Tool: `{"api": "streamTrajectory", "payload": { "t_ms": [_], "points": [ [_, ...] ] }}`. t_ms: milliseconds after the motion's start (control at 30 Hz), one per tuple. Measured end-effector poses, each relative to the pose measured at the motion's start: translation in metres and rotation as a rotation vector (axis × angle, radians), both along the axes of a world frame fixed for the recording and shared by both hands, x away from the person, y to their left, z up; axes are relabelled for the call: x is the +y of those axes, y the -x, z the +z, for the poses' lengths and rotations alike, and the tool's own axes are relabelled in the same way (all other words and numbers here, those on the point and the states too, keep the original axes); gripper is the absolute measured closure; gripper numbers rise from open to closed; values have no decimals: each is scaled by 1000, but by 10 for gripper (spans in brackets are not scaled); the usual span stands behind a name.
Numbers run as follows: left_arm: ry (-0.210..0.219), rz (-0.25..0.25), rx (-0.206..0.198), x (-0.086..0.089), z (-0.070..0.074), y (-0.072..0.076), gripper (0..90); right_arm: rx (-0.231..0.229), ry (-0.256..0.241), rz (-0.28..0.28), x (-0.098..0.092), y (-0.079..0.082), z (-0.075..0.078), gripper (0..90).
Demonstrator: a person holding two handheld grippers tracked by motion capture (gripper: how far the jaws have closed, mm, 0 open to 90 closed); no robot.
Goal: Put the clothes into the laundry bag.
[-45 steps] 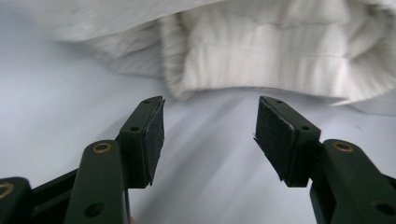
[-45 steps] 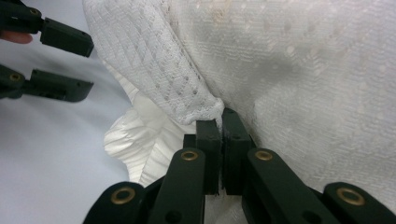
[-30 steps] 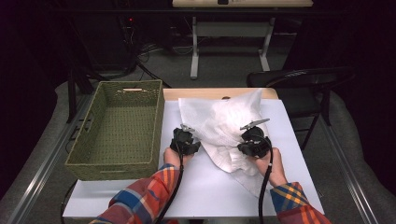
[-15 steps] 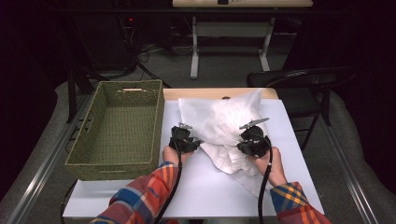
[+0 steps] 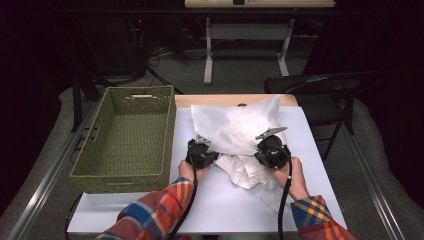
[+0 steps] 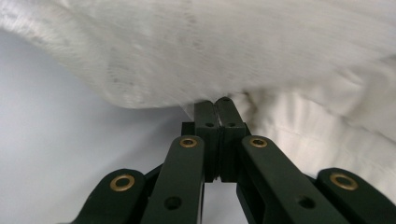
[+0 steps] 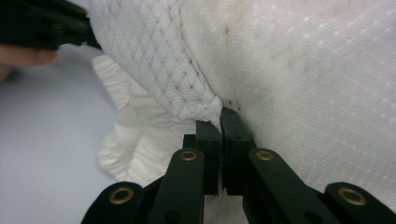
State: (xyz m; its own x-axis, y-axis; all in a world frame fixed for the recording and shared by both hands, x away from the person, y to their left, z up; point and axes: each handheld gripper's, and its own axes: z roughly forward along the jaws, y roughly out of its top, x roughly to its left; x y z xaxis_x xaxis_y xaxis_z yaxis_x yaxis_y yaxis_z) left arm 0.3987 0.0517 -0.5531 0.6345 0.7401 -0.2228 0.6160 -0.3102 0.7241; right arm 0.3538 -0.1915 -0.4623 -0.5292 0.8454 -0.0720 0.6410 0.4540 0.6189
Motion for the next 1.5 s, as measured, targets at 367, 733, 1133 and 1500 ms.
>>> {"api": "streamTrajectory", "payload": {
  "t_ms": [367,733,1133,1500],
  "points": [
    [-40,-91,-5,36,19,75,898,-19,6,-10,-1,0,3,880],
    [-88,-120,36,42,16,79,611,-12,-6,11,4,1,5,878],
    [-65,-121,87,49,4,66,875,-8,-48,53,6,11,14,870],
    [-72,-194,80,74,17,95,885,3,-45,75,9,10,12,865]
  ]
}}
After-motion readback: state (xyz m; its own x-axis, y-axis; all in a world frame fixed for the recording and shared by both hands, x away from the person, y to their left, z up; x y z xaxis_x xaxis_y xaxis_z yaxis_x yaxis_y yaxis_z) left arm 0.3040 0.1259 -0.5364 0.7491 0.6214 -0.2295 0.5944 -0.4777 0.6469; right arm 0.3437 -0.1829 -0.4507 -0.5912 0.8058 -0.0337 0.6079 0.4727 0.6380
